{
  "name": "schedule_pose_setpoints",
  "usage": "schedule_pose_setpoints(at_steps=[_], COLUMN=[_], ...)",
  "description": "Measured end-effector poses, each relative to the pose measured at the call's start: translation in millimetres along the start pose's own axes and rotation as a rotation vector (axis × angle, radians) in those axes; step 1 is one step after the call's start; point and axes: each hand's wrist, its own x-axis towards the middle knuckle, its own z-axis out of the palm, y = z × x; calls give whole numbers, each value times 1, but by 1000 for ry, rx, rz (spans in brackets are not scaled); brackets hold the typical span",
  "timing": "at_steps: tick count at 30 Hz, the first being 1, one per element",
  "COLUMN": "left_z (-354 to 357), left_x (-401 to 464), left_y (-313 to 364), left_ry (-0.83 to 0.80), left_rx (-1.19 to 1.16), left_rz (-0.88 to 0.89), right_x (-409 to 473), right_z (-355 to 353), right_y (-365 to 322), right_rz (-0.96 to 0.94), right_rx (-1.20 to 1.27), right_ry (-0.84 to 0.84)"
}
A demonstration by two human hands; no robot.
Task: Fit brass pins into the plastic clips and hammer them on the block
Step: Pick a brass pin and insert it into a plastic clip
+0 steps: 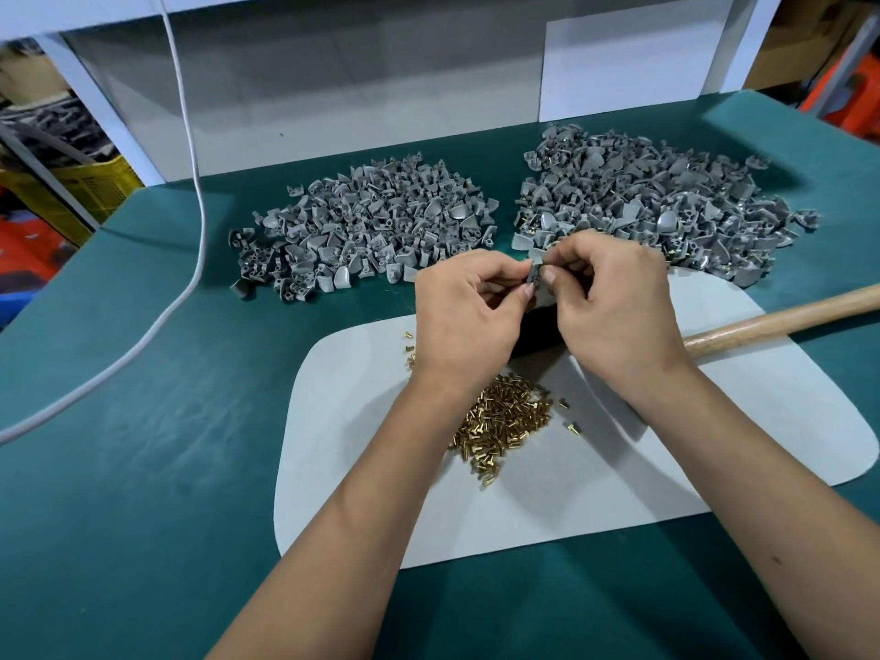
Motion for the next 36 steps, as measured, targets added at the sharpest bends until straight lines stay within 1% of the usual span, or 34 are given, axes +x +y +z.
schedule_pose_setpoints(at_steps=[6, 11, 14, 17, 20, 25, 27, 29, 31, 33, 35, 36], left_z=[-3, -2, -1, -1, -2, -4, -5, -8, -12, -16, -21, -22], left_x=[0, -1, -2, -3, -3, -2, -1, 0, 1, 4, 7, 8], left_y=[-3, 0, 4, 6, 7, 9, 10, 10, 10, 10, 9, 8], left_ry=[-20, -59, -34, -18, -15, -16, -14, 3, 26, 32, -7, -41], left_rx=[87, 100, 116, 80, 97, 101, 122, 155, 173, 183, 232, 259], left_rz=[60, 37, 31, 17, 9, 3, -6, -9, -11, -4, 14, 19], right_x=[1, 2, 4, 5, 6, 11, 15, 20, 25, 28, 25, 22], right_z=[1, 1, -2, -7, -11, -22, -32, -48, -67, -85, -95, -95], right_y=[1, 2, 4, 6, 7, 9, 15, 24, 35, 46, 54, 56], right_rz=[-2, 5, -8, -32, -39, 10, 5, -25, -43, -12, 43, 61], right_rx=[-40, -46, -11, 20, 34, 112, 67, -55, -170, -259, -315, -326], right_ry=[-36, -47, -70, -104, -143, -242, -287, -363, -483, -653, -834, -889])
